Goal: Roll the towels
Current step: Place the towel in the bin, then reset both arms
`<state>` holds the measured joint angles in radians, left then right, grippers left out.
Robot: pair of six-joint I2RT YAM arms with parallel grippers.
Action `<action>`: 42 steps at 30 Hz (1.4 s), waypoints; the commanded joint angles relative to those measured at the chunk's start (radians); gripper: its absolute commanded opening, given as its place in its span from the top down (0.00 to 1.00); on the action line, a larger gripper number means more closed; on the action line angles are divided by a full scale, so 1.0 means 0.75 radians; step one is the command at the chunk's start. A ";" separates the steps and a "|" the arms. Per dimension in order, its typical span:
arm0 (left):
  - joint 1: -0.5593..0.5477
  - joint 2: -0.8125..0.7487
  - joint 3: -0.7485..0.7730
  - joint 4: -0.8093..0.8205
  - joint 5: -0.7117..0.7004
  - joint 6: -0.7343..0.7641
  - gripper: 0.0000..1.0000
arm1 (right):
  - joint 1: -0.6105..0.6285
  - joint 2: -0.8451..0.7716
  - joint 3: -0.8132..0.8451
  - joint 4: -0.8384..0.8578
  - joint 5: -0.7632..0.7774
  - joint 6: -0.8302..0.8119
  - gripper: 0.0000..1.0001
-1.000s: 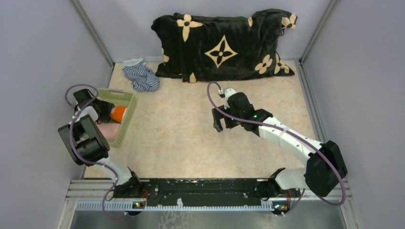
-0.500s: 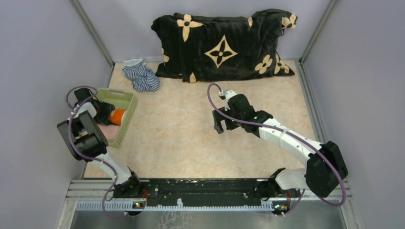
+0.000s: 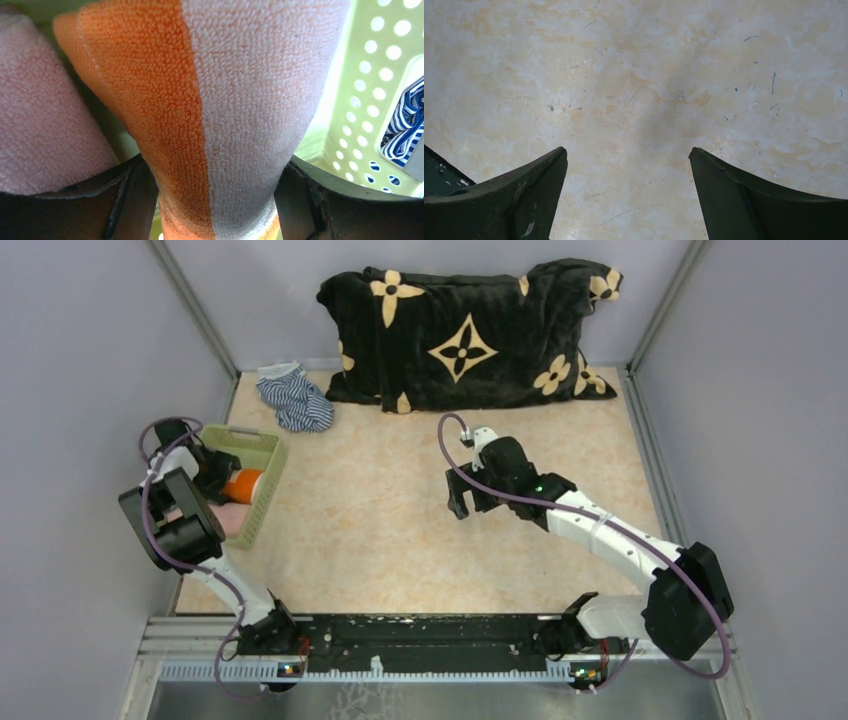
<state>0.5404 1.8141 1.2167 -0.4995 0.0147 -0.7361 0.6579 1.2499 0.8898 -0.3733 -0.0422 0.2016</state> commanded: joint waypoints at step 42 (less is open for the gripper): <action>-0.716 -1.262 -0.114 -0.237 -0.225 0.735 0.00 | -0.017 -0.643 0.026 -0.041 1.103 0.043 0.01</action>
<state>0.1204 0.9371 1.1007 -0.6514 0.0513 -0.3065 0.6518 0.8921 0.9051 -0.4690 0.5781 0.2283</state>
